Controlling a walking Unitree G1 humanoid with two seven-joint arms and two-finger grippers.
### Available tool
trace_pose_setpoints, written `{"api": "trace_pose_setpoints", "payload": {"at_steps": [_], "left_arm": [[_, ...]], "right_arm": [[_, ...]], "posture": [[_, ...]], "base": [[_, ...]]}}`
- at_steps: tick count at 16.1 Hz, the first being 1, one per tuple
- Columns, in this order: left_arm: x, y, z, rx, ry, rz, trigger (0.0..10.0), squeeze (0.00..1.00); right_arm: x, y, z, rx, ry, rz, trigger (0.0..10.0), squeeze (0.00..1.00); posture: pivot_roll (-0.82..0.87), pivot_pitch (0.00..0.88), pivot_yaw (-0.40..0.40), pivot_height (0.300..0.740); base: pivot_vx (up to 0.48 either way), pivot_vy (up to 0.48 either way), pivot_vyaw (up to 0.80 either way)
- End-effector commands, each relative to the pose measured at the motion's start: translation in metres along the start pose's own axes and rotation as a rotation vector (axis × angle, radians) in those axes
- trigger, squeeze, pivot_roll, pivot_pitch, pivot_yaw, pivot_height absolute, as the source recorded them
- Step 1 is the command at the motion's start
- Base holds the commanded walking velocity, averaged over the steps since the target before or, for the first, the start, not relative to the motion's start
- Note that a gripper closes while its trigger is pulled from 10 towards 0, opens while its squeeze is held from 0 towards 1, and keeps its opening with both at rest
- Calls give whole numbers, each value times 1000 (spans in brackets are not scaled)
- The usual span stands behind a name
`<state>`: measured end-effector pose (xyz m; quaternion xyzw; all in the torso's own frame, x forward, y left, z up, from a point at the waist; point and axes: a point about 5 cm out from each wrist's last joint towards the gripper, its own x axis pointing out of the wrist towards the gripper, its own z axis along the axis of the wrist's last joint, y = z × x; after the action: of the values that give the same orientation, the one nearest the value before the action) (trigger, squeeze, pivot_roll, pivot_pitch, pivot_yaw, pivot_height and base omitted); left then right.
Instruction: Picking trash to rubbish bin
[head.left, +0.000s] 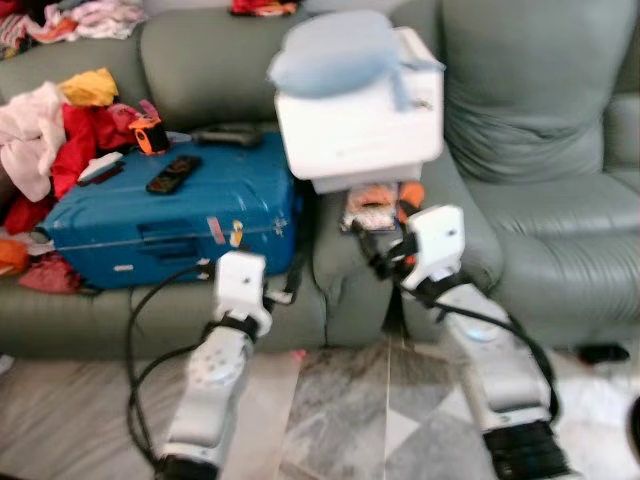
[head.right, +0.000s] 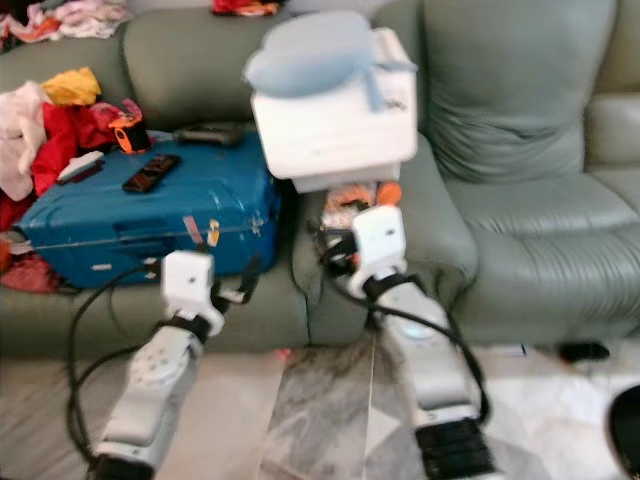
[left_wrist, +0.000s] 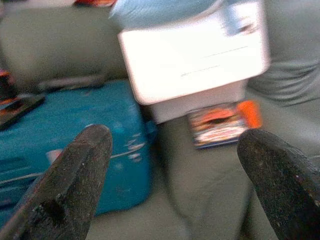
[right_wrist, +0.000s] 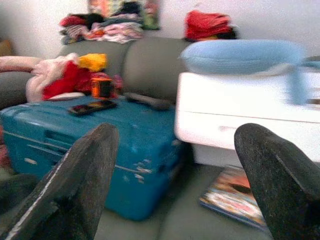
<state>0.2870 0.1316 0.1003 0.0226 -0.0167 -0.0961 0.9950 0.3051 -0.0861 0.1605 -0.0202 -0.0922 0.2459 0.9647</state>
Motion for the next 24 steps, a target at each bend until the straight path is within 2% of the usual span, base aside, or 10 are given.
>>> {"api": "trace_pose_setpoints", "payload": {"at_steps": [1,3,7,9,11,16,21,23,24], "left_arm": [[1,0,0,0,3,-2,10000,0],[-3,6,-11,16,45,21,10000,0],[-21,43,-52,61,209,145,10000,0],[-26,50,-62,79,253,166,10000,0],[-43,63,-90,87,375,222,10000,0],[-71,71,-129,115,566,236,10000,0],[-118,75,-166,48,853,245,10000,0],[-126,75,-171,26,899,254,10000,0],[-135,76,-175,17,950,258,10000,0]], "right_arm": [[-2,-4,-3,-7,11,-11,10000,0],[-3,-3,-11,-8,40,4,10000,0],[-14,-6,-42,-37,143,16,10000,0],[-18,-8,-51,-48,173,9,10000,0],[-26,-18,-74,-66,250,-22,10000,0],[-41,-31,-111,-98,397,-76,10000,0],[-77,-42,-153,-135,642,-192,10000,0],[-84,-41,-161,-133,690,-205,10000,0],[-96,-41,-170,-132,763,-226,10000,0]], "posture": [[-45,28,83,740],[-35,25,78,740],[-23,17,74,740],[-23,17,74,740],[-15,11,74,740],[-9,6,76,740],[-8,3,79,740],[-13,1,80,740],[-19,1,80,740]], "base": [[480,0,0],[401,0,0],[80,0,0],[0,0,0],[0,0,0],[0,0,0],[0,0,0],[0,0,0],[0,0,0]]}}
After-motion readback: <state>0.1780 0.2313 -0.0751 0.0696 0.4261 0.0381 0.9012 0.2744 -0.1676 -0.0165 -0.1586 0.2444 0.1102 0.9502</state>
